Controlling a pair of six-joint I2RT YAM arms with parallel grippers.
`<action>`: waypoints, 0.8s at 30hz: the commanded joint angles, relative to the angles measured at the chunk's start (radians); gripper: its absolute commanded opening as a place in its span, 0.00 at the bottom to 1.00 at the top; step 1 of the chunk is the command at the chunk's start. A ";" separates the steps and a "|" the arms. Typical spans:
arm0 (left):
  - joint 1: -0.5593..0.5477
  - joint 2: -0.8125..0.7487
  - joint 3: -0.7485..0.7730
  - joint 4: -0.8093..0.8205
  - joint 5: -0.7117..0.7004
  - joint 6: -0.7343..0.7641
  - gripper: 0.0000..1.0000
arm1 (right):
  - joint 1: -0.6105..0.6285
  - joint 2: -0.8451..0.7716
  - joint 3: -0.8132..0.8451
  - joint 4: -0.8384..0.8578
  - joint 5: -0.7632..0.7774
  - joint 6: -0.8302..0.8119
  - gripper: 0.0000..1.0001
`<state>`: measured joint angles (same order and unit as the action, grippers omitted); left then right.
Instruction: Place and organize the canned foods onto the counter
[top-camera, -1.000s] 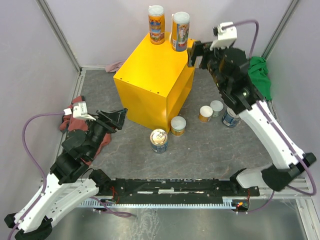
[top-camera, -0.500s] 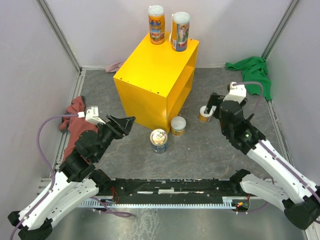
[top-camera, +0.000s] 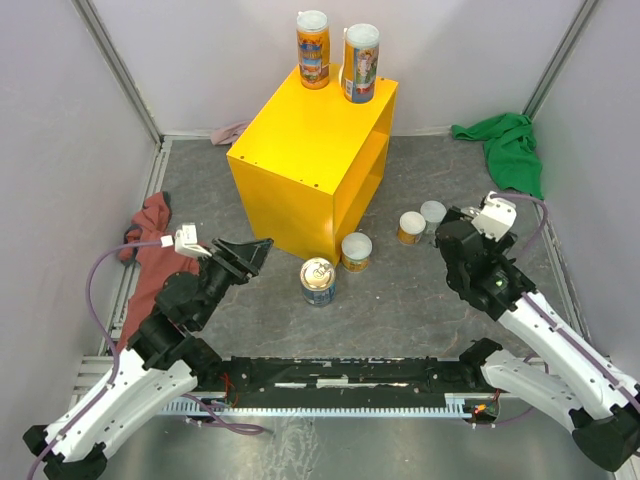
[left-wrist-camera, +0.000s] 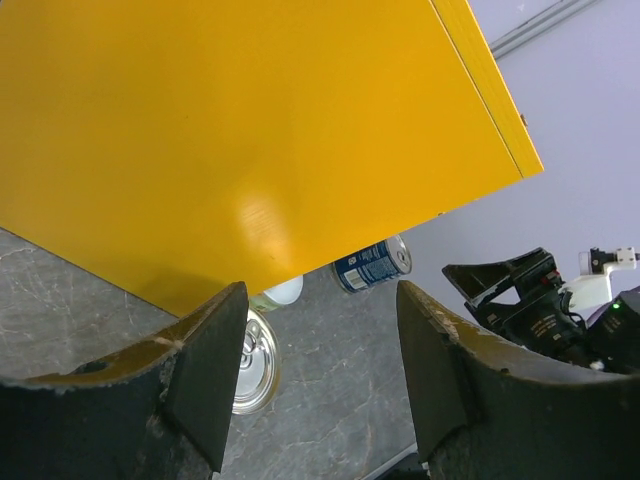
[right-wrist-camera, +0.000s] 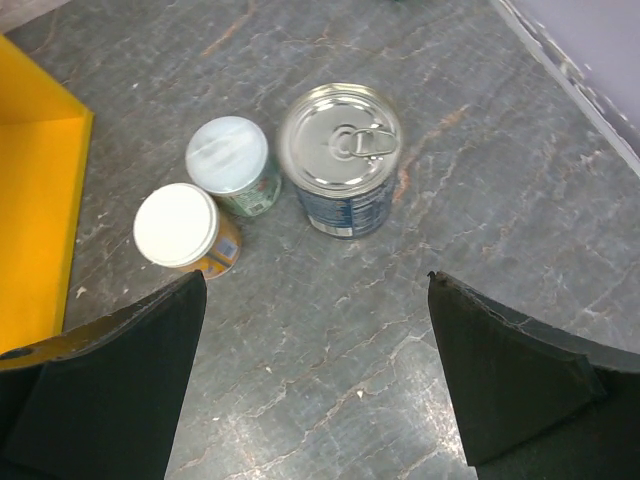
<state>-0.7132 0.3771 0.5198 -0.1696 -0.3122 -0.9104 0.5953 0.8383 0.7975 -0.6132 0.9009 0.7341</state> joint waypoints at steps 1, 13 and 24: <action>0.003 -0.033 -0.021 0.074 -0.001 -0.063 0.67 | 0.003 0.006 0.004 -0.067 0.088 0.108 1.00; 0.003 -0.076 -0.029 0.078 0.009 -0.078 0.67 | -0.024 0.085 -0.008 -0.043 0.041 0.207 0.99; 0.004 -0.076 -0.048 0.126 0.055 -0.065 0.68 | -0.117 0.248 0.040 -0.067 -0.021 0.251 1.00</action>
<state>-0.7132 0.3084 0.4828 -0.1188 -0.2882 -0.9554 0.5083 1.0538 0.7925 -0.6720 0.8894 0.9508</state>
